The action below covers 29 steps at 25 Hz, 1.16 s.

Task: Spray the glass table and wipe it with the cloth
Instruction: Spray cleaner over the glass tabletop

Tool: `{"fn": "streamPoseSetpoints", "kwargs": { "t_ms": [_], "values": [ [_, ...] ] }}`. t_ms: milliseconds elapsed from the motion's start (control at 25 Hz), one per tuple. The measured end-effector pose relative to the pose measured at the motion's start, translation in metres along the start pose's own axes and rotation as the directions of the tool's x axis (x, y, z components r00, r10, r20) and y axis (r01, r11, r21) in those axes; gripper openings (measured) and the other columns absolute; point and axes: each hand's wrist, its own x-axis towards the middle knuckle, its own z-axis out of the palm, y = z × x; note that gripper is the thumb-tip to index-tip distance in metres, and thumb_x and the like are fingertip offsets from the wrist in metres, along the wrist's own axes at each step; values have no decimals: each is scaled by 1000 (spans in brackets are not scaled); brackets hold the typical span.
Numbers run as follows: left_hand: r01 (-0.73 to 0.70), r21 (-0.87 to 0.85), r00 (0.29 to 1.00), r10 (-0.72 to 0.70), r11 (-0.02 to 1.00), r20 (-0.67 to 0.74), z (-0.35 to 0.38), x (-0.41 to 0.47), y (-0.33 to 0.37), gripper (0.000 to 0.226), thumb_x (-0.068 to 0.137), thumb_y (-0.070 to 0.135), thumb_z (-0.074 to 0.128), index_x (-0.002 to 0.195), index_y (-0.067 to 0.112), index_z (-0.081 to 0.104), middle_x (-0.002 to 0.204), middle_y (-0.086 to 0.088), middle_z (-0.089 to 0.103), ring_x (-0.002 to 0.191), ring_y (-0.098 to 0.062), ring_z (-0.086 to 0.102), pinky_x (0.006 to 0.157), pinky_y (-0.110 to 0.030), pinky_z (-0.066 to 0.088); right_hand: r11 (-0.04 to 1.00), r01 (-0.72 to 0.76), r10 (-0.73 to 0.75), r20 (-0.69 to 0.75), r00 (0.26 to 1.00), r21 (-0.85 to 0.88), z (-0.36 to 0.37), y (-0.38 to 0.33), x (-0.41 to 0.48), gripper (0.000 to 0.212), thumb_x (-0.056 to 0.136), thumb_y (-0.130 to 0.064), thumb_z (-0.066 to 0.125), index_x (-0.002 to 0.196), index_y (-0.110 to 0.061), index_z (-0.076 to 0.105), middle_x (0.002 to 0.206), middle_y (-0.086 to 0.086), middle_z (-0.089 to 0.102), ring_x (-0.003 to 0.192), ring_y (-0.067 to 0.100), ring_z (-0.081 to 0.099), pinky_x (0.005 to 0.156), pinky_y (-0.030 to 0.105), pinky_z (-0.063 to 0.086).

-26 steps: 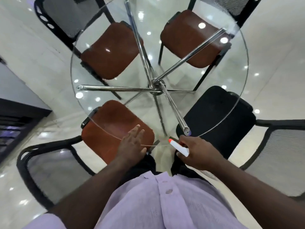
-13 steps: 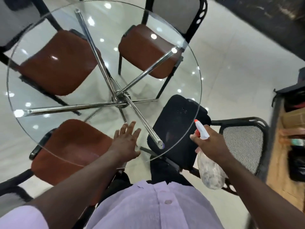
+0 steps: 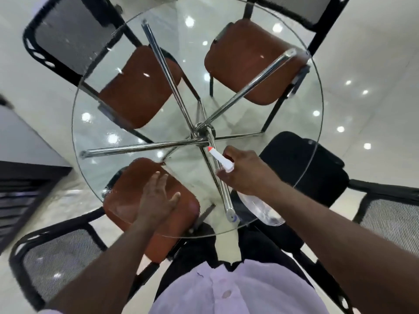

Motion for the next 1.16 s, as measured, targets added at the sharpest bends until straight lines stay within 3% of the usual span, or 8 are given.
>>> {"fn": "streamPoseSetpoints", "kwargs": {
  "t_ms": [120,240,480,560,720,800,1000,1160],
  "values": [
    [-83,61,995,79,995,68,10,-13,25,81,98,48,62,164,19,26,174,-5,10,161,-26,8,130,-42,14,999,-45,46,-56,997,26,-14,39,-29,27,93,-43,73,102,-31,51,97,3,69,80,30,69,75,45,62],
    [-313,133,950,311,941,36,26,-34,65,78,96,45,64,161,16,32,173,-9,17,158,-28,19,128,-41,21,967,-198,230,-215,949,161,-32,90,-70,27,92,-41,75,93,-27,52,85,3,71,65,29,74,70,49,64],
    [-685,175,728,656,707,199,66,-80,89,76,96,46,59,161,22,29,174,-6,12,158,-28,19,129,-41,22,916,-325,389,-318,865,235,-11,103,-147,21,96,-28,78,91,-20,60,86,6,72,47,14,71,48,19,53],
    [-701,150,713,681,697,168,75,-88,64,75,92,45,62,158,22,34,172,-8,18,157,-30,24,127,-42,25,919,-333,386,-309,869,210,17,86,-170,23,95,-28,80,88,-21,59,85,6,72,47,13,71,47,17,53],
    [-551,106,834,552,828,18,82,-100,-19,76,84,54,67,146,13,54,163,-15,41,150,-34,39,122,-47,36,937,-316,346,-275,897,151,81,52,-209,22,91,-35,80,89,-29,59,84,-1,71,64,20,74,63,44,67],
    [-522,58,853,522,851,0,81,-113,-48,70,79,50,63,133,7,64,147,-21,58,139,-38,54,116,-49,43,936,-292,341,-306,889,196,98,37,-224,23,88,-39,80,89,-31,58,84,-3,72,70,21,74,67,48,67],
    [-579,-116,814,579,807,-36,62,-136,-44,54,82,30,80,132,13,67,142,-10,61,125,-31,62,108,-43,51,950,-177,277,-435,857,256,94,14,-258,29,88,-46,83,94,-35,57,90,-5,71,74,22,74,71,48,66],
    [-668,-142,742,669,731,-46,27,-153,6,46,89,31,75,134,22,65,137,2,62,123,-20,63,103,-37,53,946,-53,233,-558,796,319,65,4,-296,29,93,-41,83,113,-29,65,99,-7,73,66,16,77,67,26,60]
  ]
}}
